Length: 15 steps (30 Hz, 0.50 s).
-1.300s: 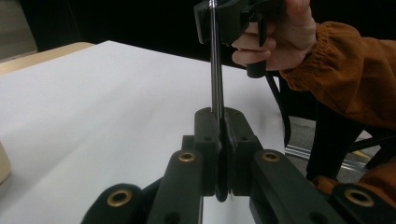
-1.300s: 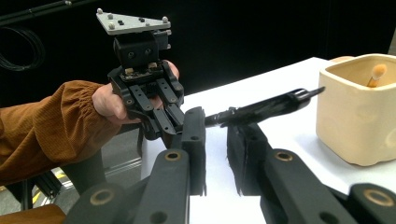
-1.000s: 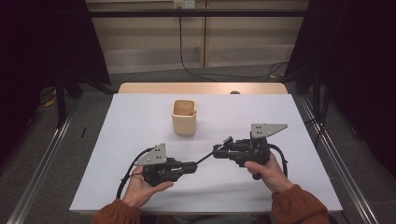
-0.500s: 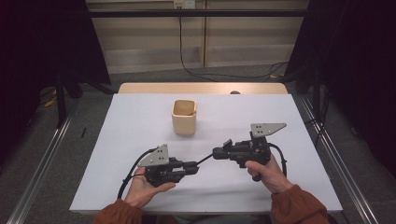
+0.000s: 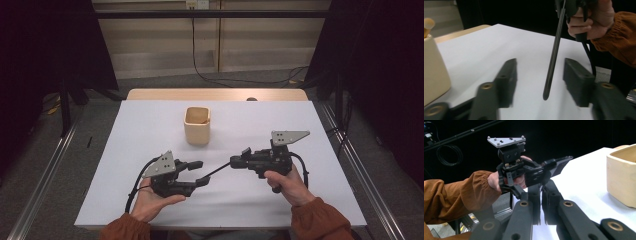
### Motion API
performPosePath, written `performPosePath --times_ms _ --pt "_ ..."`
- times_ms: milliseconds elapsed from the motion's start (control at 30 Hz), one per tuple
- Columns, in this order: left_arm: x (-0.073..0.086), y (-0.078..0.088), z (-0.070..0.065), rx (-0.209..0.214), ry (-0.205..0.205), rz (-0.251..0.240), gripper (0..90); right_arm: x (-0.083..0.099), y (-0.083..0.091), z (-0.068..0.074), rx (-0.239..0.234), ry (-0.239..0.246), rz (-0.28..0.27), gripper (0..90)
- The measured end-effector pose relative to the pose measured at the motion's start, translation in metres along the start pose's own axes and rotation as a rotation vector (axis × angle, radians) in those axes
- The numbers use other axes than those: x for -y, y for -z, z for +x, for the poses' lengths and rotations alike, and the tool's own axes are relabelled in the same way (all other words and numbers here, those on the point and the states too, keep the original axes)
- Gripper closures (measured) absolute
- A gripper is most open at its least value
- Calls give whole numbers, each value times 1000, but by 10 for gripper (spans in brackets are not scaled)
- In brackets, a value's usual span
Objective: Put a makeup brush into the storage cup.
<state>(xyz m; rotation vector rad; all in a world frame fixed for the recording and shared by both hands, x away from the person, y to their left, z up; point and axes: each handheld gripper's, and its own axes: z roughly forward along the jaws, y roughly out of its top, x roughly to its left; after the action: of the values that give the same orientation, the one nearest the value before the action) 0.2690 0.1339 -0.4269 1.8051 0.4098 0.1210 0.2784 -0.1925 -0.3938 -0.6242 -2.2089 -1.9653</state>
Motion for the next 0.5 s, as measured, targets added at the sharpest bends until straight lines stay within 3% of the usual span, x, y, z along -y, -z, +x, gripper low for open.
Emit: performPosePath --times_ms 100,200,267,500 --pt "-2 4 1 -41 15 -13 147 -1 1 -2 8 -7 7 855" --pt "-3 9 3 -55 47 -29 59 -2 4 -2 18 -4 8 855" --pt "-4 12 5 -58 72 -34 42 -4 8 -3 26 -6 2 855" --pt "-6 21 6 -39 58 -69 15 -9 17 -6 34 1 0 855"
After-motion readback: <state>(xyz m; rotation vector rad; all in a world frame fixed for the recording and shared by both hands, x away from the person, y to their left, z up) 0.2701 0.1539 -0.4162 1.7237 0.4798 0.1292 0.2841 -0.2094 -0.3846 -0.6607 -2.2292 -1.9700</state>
